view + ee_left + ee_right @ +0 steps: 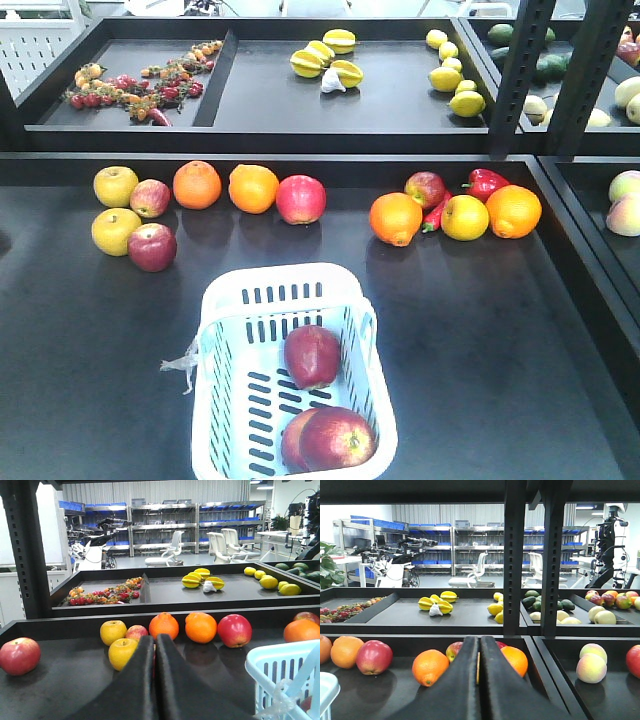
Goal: Pick three apples into basket with both arms
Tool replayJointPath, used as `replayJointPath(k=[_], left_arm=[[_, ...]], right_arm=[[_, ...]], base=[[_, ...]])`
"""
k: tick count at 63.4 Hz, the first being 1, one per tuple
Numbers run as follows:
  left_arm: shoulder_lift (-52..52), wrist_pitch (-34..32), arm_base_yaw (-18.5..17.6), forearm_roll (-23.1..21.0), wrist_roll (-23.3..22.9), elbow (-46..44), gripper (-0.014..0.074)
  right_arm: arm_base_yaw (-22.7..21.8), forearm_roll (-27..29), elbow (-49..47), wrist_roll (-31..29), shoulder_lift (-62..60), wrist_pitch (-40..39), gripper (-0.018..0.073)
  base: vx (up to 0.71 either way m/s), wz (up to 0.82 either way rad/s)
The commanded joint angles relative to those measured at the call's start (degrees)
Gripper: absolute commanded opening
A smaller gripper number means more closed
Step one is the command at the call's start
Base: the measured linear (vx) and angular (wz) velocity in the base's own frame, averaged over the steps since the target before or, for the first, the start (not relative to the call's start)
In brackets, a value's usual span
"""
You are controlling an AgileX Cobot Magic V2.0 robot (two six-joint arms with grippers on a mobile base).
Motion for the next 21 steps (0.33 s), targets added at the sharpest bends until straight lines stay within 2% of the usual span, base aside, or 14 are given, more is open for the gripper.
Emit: replayJointPath(k=[1,21], left_arm=[[-0.83,-4.1,-0.02,-0.18,-0.68,1.23,-0.0006],[-0.83,-4.1,-0.02,-0.18,-0.68,1.23,-0.0006]], right_arm=[[-0.03,-0.31,0.86,-0.13,-0.66,-4.1,-0.0009],[-0.03,-0.31,0.86,-0.13,-0.66,-4.1,-0.0009]], base=[[0.0,0.0],[0.0,0.0]])
